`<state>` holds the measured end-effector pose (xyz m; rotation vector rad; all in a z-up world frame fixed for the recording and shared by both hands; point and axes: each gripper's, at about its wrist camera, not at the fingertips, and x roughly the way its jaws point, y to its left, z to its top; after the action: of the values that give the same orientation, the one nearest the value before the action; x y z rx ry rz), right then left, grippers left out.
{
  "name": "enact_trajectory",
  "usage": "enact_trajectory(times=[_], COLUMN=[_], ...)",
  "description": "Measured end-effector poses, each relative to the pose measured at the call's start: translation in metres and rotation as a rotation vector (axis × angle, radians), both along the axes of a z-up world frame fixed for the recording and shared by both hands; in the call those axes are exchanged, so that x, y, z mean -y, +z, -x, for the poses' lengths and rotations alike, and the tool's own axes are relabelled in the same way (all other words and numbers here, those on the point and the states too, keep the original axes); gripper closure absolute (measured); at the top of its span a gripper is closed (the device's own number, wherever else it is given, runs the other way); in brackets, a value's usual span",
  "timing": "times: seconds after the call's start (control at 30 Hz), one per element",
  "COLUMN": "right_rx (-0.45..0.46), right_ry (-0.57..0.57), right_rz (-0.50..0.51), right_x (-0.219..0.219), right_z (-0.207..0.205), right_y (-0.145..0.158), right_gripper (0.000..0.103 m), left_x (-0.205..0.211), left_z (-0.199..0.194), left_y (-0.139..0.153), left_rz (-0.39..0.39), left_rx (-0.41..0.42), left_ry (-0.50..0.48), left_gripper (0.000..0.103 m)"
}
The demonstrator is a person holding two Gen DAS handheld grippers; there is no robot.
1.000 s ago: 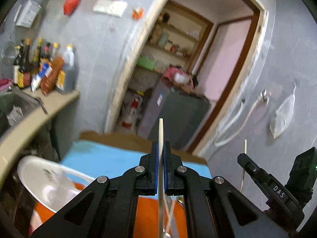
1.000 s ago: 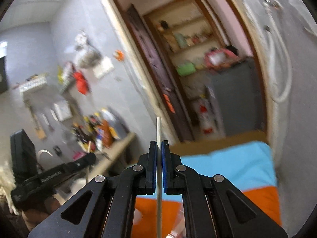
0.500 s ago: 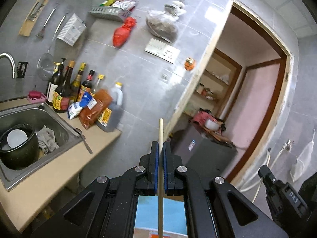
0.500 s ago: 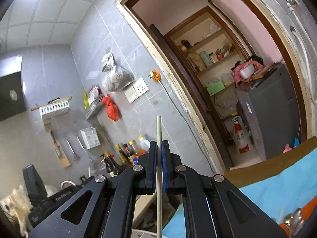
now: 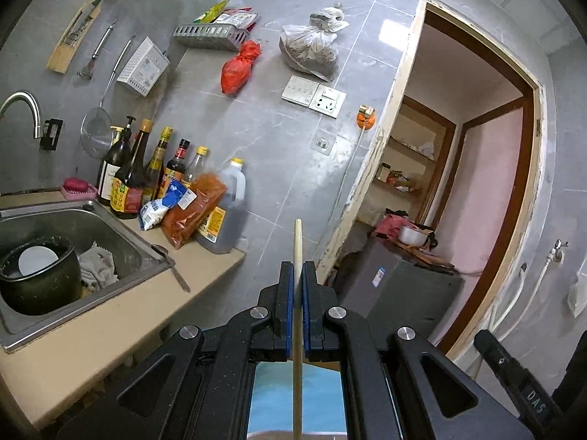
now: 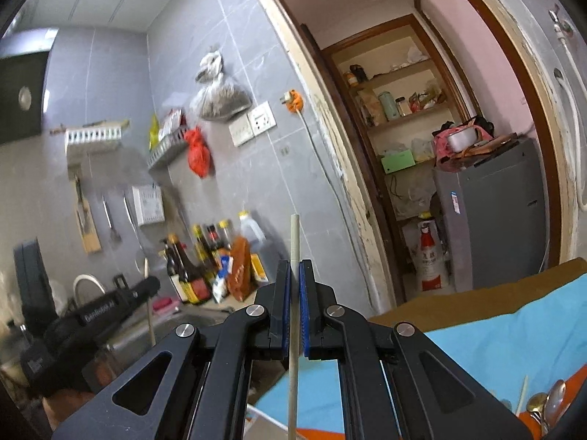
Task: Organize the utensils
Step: 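Lift the chopsticks with both tools and carry them toward the white holder, then lower the chopsticks into the white holder and open both tools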
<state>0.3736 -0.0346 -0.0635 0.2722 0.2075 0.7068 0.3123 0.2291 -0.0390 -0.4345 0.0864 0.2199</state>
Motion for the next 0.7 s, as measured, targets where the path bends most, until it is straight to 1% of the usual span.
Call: enact_trajectory(times=[0.07, 0.27, 0.3, 0.33, 0.37, 0.4, 0.43, 0.47, 0.5, 0.53, 0.57, 0.6, 0.67, 0.7], right_rx=[0.008, 0.014, 0.010, 0.002, -0.010, -0.019, -0.027, -0.035, -0.039, -0.045, -0.048, -0.050, -0.047, -0.044], right_ry=[-0.001, 0.005, 0.005, 0.006, 0.008, 0.009, 0.012, 0.012, 0.011, 0.010, 0.008, 0.006, -0.007, -0.016], right_rz=[0.021, 0.075, 0.082, 0.089, 0.092, 0.090, 0.088, 0.086, 0.086, 0.084, 0.080, 0.077, 0.073, 0.073], right_x=[0.000, 0.000, 0.000, 0.001, 0.003, 0.004, 0.007, 0.009, 0.011, 0.014, 0.018, 0.021, 0.029, 0.034], right_z=[0.004, 0.015, 0.016, 0.017, 0.017, 0.018, 0.019, 0.020, 0.021, 0.022, 0.024, 0.025, 0.030, 0.032], right_y=[-0.005, -0.011, -0.011, -0.011, -0.010, -0.010, -0.009, -0.007, -0.005, -0.002, 0.001, 0.004, 0.013, 0.018], right_gripper=[0.100, 0.098, 0.095, 0.090, 0.085, 0.077, 0.076, 0.076, 0.076, 0.076, 0.076, 0.074, 0.067, 0.058], left_x=[0.001, 0.003, 0.004, 0.005, 0.007, 0.008, 0.008, 0.008, 0.008, 0.009, 0.012, 0.016, 0.026, 0.030], left_z=[0.001, 0.004, 0.004, 0.005, 0.005, 0.005, 0.006, 0.009, 0.012, 0.014, 0.015, 0.016, 0.020, 0.021], left_y=[-0.004, -0.008, -0.007, -0.007, -0.006, -0.006, -0.007, -0.006, -0.006, -0.006, -0.004, -0.002, 0.004, 0.007], left_rz=[-0.010, -0.021, -0.027, -0.029, -0.029, -0.023, -0.015, 0.009, 0.031, 0.043, 0.048, 0.047, 0.039, 0.035], left_rx=[-0.001, -0.042, -0.056, -0.068, -0.090, -0.103, -0.111, -0.117, -0.115, -0.118, -0.135, -0.149, -0.159, -0.158], left_ry=[-0.002, -0.026, -0.039, -0.051, -0.071, -0.087, -0.097, -0.104, -0.108, -0.110, -0.109, -0.106, -0.108, -0.109], left_gripper=[0.101, 0.100, 0.100, 0.097, 0.088, 0.081, 0.066, 0.061, 0.060, 0.058, 0.054, 0.050, 0.040, 0.035])
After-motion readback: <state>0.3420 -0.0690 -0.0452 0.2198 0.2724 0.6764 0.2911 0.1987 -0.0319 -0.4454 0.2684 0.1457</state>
